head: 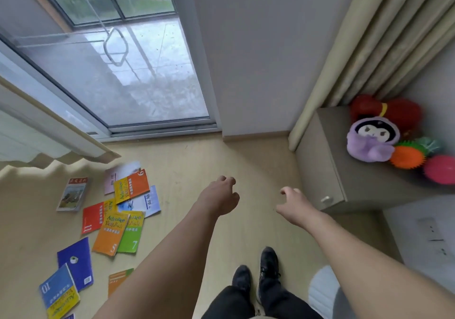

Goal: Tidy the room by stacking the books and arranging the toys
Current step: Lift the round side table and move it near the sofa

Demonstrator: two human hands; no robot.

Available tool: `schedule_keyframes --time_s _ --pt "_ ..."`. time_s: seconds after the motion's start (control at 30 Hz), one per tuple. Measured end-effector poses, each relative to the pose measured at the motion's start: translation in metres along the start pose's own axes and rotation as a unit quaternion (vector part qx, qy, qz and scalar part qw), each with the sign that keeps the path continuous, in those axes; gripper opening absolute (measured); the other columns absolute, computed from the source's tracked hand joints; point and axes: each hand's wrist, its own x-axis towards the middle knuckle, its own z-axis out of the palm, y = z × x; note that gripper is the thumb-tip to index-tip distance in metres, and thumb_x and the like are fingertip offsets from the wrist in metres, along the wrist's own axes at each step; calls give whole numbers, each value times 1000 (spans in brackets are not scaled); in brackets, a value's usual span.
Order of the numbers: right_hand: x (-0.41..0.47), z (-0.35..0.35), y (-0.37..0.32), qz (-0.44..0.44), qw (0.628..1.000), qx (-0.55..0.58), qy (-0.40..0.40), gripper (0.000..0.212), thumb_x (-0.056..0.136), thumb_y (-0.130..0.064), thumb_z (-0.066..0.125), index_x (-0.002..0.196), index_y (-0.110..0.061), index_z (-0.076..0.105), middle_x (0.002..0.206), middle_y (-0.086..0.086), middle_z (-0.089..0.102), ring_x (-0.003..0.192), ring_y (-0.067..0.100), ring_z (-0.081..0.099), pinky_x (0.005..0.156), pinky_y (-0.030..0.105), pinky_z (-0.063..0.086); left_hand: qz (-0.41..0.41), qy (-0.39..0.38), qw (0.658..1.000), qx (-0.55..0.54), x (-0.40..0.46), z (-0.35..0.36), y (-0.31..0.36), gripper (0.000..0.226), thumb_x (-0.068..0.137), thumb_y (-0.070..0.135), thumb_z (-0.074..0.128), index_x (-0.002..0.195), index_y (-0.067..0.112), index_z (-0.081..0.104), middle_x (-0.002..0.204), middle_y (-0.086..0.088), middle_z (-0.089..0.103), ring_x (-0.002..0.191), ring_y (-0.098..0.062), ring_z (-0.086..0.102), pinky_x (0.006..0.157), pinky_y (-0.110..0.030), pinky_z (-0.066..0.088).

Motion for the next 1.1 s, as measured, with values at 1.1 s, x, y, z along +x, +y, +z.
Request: schedule_keyframes --time_s 1.1 --pt "-139 12 256 115 977 168 61 59 87 -27 59 141 -14 41 143 12 42 126 29 47 102 35 42 94 -92 989 62 -89 146 189 48 100 28 47 146 17 42 143 -5 46 123 -27 54 96 -31 42"
